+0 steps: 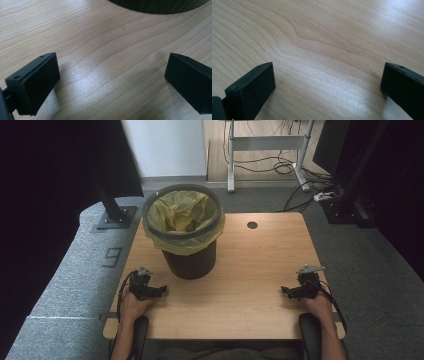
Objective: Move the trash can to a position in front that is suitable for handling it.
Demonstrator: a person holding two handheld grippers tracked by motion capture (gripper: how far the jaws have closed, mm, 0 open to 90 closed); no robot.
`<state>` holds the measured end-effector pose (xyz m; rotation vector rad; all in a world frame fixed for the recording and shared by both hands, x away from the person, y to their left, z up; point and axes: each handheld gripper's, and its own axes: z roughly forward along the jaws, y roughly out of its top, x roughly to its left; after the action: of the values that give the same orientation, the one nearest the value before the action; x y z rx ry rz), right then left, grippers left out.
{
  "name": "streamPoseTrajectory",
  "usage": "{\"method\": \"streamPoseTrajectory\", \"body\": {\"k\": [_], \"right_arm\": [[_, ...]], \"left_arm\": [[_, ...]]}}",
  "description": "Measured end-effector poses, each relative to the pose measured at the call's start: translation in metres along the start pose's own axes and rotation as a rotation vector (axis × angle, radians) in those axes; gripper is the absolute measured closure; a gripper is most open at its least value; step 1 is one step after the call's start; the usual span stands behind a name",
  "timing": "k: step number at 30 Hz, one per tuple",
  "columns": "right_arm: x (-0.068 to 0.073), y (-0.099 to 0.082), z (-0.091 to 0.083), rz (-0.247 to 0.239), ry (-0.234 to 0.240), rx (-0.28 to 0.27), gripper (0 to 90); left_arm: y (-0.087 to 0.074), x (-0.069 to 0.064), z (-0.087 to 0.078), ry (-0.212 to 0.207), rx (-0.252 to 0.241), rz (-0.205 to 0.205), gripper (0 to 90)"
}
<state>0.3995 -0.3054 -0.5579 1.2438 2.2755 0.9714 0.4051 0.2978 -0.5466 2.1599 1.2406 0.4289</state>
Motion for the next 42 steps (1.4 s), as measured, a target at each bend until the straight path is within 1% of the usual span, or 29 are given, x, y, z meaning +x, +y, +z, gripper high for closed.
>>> {"method": "streamPoseTrajectory", "body": {"k": [10, 15, 17, 19, 20, 21, 23, 26, 28, 30, 33, 38, 42], "right_arm": [[0.000, 0.000, 0.000, 0.000, -0.001, 0.000, 0.0], [0.001, 0.000, 0.000, 0.003, -0.003, 0.000, 0.0], [0.001, 0.000, 0.000, 0.003, -0.003, 0.000, 0.0], [0.001, 0.000, 0.000, 0.004, -0.004, 0.000, 0.0], [0.001, 0.000, 0.000, 0.002, -0.004, 0.000, 0.0], [0.001, 0.000, 0.000, 0.002, -0.004, 0.000, 0.0], [0.001, 0.000, 0.000, 0.004, -0.004, 0.001, 0.0], [0.001, 0.000, 0.000, 0.004, -0.003, 0.001, 0.0], [0.001, 0.000, 0.000, 0.003, -0.003, 0.001, 0.0], [0.001, 0.000, 0.000, 0.003, -0.003, 0.002, 0.0], [0.001, 0.001, 0.001, 0.001, -0.002, 0.000, 0.0], [0.001, 0.001, 0.001, 0.000, 0.000, 0.000, 0.0], [0.001, 0.002, 0.002, -0.004, 0.003, 0.003, 0.0]], "left_arm": [[0.002, 0.000, 0.002, 0.006, -0.001, -0.006, 0.0], [0.004, 0.001, 0.002, 0.003, 0.009, -0.008, 0.0], [0.006, 0.005, 0.003, 0.002, 0.007, -0.025, 0.0], [0.007, 0.011, 0.002, -0.017, -0.005, -0.065, 0.0], [0.008, 0.013, 0.001, -0.021, -0.008, -0.078, 0.0], [0.008, 0.015, 0.001, -0.019, -0.007, -0.086, 0.0], [0.011, 0.017, 0.001, -0.009, 0.004, -0.081, 0.0], [0.017, 0.021, 0.000, 0.003, 0.004, -0.073, 0.0], [0.022, 0.024, -0.001, -0.007, -0.015, -0.090, 0.0], [0.028, 0.027, -0.002, -0.015, -0.029, -0.096, 0.0], [0.038, 0.031, -0.005, 0.001, -0.045, -0.091, 0.0], [0.060, 0.037, -0.010, 0.029, -0.067, -0.086, 0.0], [0.075, 0.041, -0.013, 0.041, -0.084, -0.085, 0.0]]}}
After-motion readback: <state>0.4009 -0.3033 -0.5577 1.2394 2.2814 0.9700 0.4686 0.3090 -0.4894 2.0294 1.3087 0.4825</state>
